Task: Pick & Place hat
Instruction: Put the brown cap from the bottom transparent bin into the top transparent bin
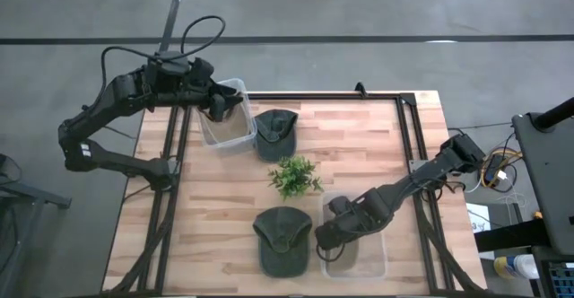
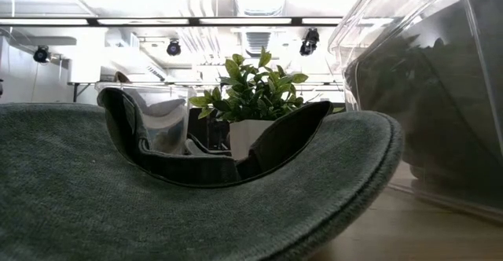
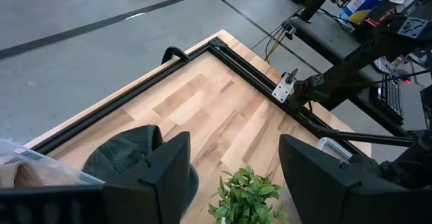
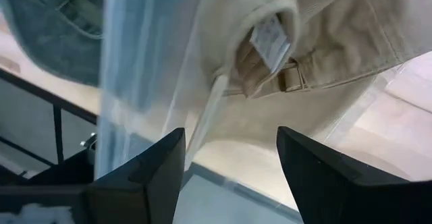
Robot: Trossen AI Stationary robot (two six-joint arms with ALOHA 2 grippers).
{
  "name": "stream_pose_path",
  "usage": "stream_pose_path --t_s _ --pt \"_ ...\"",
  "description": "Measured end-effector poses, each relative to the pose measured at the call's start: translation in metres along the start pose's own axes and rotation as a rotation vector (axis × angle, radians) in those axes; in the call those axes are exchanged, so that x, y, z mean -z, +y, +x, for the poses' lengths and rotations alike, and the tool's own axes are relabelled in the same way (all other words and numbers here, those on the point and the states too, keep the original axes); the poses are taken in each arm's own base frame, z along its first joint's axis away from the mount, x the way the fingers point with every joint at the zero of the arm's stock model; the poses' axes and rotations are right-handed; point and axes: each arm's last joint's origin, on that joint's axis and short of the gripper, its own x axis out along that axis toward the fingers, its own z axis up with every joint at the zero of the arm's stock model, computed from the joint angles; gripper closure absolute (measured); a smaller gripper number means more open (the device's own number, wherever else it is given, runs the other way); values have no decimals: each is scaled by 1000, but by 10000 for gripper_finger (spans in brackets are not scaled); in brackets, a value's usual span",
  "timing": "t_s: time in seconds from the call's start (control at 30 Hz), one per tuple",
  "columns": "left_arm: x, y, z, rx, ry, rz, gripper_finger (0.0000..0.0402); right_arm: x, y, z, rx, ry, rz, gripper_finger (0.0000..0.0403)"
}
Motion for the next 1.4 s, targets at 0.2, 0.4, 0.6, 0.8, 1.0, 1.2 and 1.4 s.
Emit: stream_pose_path --t_s 0.2,0.4,0.6,0.8,1.0,1.2,1.4 --pt "0 0 0 0 0 0 184 -1 0 12 -55 1 32 177" --pt "0 0 0 0 0 0 184 -4 -6 22 -52 -17 73 184" --pt "0 0 0 0 0 -1 184 -5 -9 25 -37 -18 72 231" --pt "0 0 0 0 0 0 184 -5 -8 25 -41 -17 58 347" --pt "0 0 0 0 -1 4 184 -5 -7 22 -40 -14 60 389" --pt "0 0 0 -1 -1 16 184 2 7 -8 -43 45 39 391" --pt "0 0 0 -1 -1 25 184 8 16 -55 -6 62 13 392"
